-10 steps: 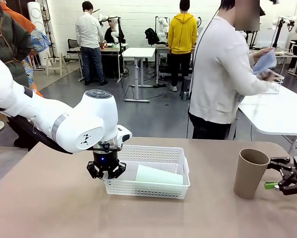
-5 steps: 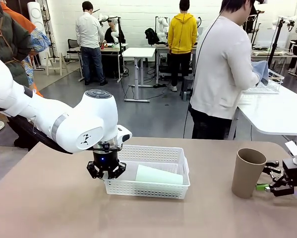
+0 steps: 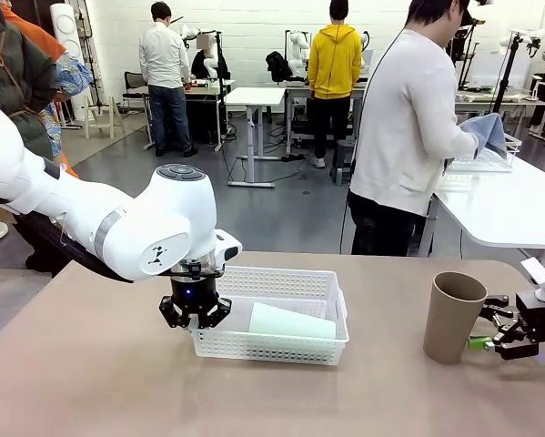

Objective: Clean and organize the cups into the basket.
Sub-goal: Pick up the Reusable plastic cup from the right side of the table and stack it inside the Organizing basket in the center of the table.

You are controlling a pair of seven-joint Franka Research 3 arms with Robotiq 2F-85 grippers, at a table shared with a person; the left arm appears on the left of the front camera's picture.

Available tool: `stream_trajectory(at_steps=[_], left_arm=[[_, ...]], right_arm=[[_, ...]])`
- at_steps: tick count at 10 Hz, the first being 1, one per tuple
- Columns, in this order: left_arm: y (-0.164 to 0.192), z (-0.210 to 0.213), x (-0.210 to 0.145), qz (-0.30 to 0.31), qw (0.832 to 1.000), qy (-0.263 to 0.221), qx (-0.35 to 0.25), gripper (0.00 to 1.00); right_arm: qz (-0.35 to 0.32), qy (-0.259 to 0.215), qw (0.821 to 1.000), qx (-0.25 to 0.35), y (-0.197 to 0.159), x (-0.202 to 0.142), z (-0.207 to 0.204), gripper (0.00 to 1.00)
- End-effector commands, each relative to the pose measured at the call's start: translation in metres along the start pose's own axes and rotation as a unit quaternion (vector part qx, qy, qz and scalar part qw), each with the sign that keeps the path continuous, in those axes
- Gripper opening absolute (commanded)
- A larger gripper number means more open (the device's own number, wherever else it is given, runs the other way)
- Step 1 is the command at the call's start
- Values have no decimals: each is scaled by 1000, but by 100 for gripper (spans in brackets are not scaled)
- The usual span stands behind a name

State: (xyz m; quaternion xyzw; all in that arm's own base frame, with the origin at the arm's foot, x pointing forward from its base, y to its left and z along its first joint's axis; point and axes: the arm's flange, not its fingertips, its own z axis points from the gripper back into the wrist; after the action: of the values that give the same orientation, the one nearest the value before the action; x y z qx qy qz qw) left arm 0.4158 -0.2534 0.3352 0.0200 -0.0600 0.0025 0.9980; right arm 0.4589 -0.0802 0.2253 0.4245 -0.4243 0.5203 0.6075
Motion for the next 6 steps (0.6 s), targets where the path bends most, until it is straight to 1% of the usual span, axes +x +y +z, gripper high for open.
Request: stream_trajectory(at_steps=[1, 4, 6], left_arm=[[-2, 1, 1, 0, 1000, -1, 0, 0], [-2, 1, 1, 0, 1000, -1, 0, 0], [-2, 1, 1, 0, 1000, -1, 0, 0]], right_arm=[[-1, -1, 1000, 17, 3, 3, 0, 100], [5, -1, 999, 39, 15, 10, -8, 100], [12, -2, 999, 53, 16, 14, -18, 100]])
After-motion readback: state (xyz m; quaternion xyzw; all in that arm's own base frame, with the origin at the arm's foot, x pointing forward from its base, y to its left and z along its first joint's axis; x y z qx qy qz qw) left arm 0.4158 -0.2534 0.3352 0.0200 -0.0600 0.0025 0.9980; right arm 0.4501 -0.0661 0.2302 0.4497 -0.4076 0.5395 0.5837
